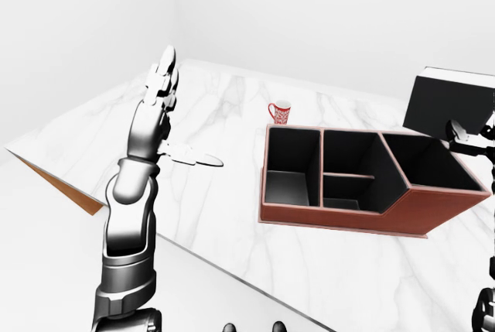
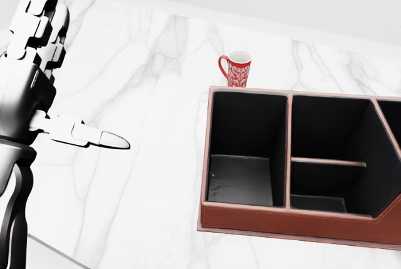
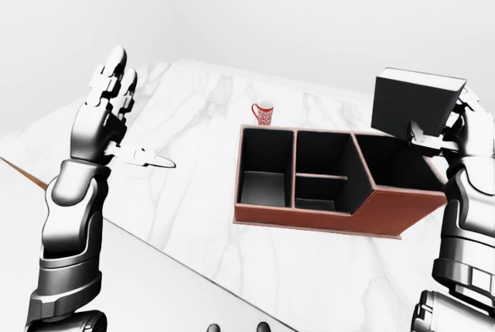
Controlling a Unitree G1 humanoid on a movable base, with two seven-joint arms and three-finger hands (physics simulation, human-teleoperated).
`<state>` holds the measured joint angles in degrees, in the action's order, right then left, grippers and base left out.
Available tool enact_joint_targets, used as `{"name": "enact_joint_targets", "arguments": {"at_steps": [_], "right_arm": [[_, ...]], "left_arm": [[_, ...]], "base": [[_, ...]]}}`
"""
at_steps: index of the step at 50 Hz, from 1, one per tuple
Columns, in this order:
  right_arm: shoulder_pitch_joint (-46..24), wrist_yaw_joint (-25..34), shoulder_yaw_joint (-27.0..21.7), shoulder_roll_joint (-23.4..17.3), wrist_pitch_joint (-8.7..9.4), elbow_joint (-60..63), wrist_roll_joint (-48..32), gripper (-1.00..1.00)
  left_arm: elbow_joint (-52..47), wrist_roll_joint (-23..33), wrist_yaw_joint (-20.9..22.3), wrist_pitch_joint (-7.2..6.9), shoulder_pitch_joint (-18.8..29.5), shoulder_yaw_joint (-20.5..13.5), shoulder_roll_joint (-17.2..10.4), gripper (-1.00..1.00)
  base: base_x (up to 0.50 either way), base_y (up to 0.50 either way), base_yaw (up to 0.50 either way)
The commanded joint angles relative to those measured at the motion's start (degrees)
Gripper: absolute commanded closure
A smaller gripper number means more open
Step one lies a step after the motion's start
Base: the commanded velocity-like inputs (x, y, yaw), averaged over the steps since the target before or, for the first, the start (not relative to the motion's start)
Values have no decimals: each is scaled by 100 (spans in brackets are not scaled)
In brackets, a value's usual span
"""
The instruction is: Pick up the book and place it in the right compartment of the caddy.
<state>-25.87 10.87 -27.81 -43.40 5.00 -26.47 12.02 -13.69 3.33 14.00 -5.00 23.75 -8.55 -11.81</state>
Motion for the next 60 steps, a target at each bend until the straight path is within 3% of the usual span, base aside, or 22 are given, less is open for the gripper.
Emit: {"name": "enact_joint_targets", "arguments": {"at_steps": [1, 27, 32, 45, 55, 60], "right_arm": [[132, -99, -356, -267, 0, 261, 192, 100], [159, -104, -279, -40, 0, 339, 5, 100], [135, -122, -138, 71, -266, -200, -47, 100], [-52, -196, 132, 253, -534, -532, -94, 100], [-96, -197, 154, 216, -507, -545, -86, 100], [-43, -198, 143, 240, -659, -689, -87, 100]], "left_arm": [[-104, 38, 6, 0, 15, 4, 6, -100], [52, 20, -2, 0, 15, -17, -2, -100], [-230, 27, 16, 0, 69, -10, -13, -100], [-308, 31, 26, 0, 68, -16, -16, -100], [-220, 35, 13, 0, 78, -14, -15, -100], [-270, 34, 13, 0, 82, -19, -20, -100]], "base": [[0, 0, 0], [0, 0, 0], [0, 0, 0], [0, 0, 0], [0, 0, 0], [0, 0, 0]]}}
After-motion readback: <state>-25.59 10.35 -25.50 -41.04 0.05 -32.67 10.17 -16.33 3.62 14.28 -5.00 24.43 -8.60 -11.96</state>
